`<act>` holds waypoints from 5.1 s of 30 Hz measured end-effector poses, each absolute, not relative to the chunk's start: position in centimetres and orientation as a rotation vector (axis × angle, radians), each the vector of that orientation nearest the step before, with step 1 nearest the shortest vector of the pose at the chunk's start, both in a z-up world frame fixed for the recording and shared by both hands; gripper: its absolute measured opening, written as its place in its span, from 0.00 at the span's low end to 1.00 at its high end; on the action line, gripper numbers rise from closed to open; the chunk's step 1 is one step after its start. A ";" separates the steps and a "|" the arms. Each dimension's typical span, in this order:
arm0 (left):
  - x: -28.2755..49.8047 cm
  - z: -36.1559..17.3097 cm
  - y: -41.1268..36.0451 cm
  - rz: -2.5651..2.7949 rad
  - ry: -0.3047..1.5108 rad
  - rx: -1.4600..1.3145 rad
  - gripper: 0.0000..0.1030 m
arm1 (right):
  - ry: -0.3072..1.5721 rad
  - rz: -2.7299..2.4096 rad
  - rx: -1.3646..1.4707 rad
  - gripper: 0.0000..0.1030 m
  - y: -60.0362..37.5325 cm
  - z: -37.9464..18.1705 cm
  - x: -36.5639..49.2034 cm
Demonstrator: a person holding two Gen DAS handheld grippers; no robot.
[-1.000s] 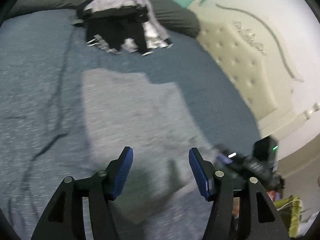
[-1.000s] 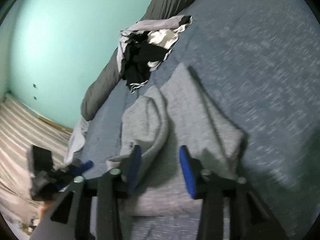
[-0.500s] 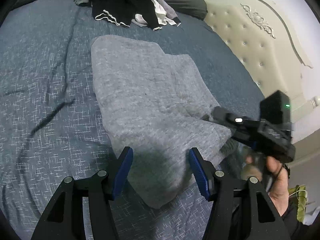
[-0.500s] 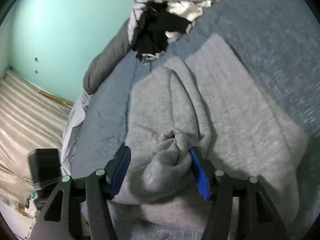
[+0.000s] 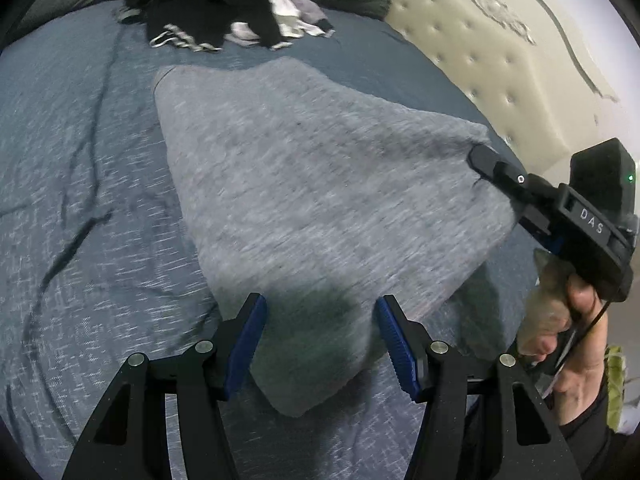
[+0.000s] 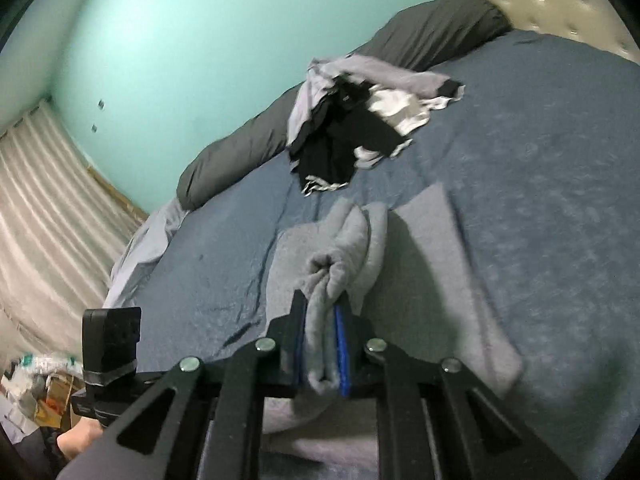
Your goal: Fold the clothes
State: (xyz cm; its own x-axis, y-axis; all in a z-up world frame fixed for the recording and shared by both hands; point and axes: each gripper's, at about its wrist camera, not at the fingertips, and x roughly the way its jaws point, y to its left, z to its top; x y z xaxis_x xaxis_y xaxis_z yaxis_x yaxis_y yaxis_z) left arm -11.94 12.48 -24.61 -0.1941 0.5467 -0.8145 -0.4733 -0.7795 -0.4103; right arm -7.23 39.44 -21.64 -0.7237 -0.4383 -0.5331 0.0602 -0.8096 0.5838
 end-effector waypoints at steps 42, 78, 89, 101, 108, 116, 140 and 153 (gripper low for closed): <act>-10.8 -26.9 10.5 2.079 -0.073 -1.468 0.61 | -1.032 -2.520 1.211 0.31 43.2 -27.7 -5.8; -8.5 -29.2 7.9 2.117 -0.309 -1.300 0.67 | -0.381 -2.304 1.671 0.15 38.2 -27.7 -28.3; -8.0 -29.2 8.4 2.124 -0.298 -1.300 0.67 | -0.357 -2.462 1.617 0.05 39.3 -26.0 -29.9; -7.1 -28.7 8.2 2.129 -0.292 -1.300 0.67 | -0.315 -2.461 1.581 0.08 39.9 -24.5 -28.6; -8.5 -29.4 9.1 2.136 -0.285 -1.303 0.67 | -0.204 -2.258 1.639 0.08 37.3 -25.5 -25.6; -8.3 -29.4 9.4 2.143 -0.275 -1.302 0.67 | -0.278 -2.311 1.665 0.08 39.9 -24.3 -23.3; -10.6 -28.5 8.2 2.029 -0.470 -1.431 0.67 | -0.439 -2.138 1.860 0.67 41.9 -25.9 -13.9; -10.8 -30.0 9.5 1.938 -0.445 -1.560 0.71 | -0.580 -2.063 1.921 0.76 43.5 -29.0 -11.9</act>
State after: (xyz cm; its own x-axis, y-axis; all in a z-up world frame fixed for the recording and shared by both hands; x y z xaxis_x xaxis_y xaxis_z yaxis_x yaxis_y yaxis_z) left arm -10.76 9.47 -30.03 -0.1249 0.6394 -0.7587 -0.2448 -0.7609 -0.6009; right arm -11.92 43.50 -28.96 -0.0903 -0.4512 -0.8878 -0.0777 -0.8856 0.4580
